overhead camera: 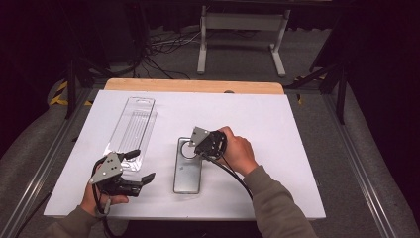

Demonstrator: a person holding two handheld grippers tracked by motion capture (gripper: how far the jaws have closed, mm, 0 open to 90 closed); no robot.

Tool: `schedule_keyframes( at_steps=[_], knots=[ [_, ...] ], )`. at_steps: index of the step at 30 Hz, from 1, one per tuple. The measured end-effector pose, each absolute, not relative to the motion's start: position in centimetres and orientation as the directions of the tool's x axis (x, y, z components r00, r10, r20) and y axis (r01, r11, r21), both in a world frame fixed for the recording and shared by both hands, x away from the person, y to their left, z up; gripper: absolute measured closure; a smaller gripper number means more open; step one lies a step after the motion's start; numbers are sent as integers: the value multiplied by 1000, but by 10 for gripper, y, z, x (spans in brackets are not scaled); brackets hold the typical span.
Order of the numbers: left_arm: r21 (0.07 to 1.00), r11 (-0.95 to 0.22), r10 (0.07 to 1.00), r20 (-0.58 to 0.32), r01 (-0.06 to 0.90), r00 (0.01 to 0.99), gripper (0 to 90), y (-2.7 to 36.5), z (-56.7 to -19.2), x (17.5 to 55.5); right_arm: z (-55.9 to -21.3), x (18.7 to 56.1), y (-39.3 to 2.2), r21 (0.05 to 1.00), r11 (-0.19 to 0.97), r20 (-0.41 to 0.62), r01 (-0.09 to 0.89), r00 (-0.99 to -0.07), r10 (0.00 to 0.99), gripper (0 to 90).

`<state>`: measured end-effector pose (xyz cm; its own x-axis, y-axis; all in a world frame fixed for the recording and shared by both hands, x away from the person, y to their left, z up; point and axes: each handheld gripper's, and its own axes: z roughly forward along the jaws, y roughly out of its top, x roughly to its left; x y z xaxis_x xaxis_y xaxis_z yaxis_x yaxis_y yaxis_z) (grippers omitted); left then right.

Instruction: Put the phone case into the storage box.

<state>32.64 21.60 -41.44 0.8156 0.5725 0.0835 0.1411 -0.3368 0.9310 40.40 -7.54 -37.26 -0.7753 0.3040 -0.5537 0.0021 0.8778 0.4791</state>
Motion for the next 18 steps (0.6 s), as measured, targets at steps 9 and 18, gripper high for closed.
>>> schedule_keyframes(
  at_steps=[9, 18],
  knots=[
    [941, -313, 572, 80, 127, 817, 186, 196, -395, 343, -364, 389, -75, 488, 870, -622, -64, -725, 296, 879],
    [947, -285, 588, 48, 152, 807, 272, 179, -385, 362, -358, 376, -70, 480, 869, -697, -121, -654, 294, 879]
  ],
)
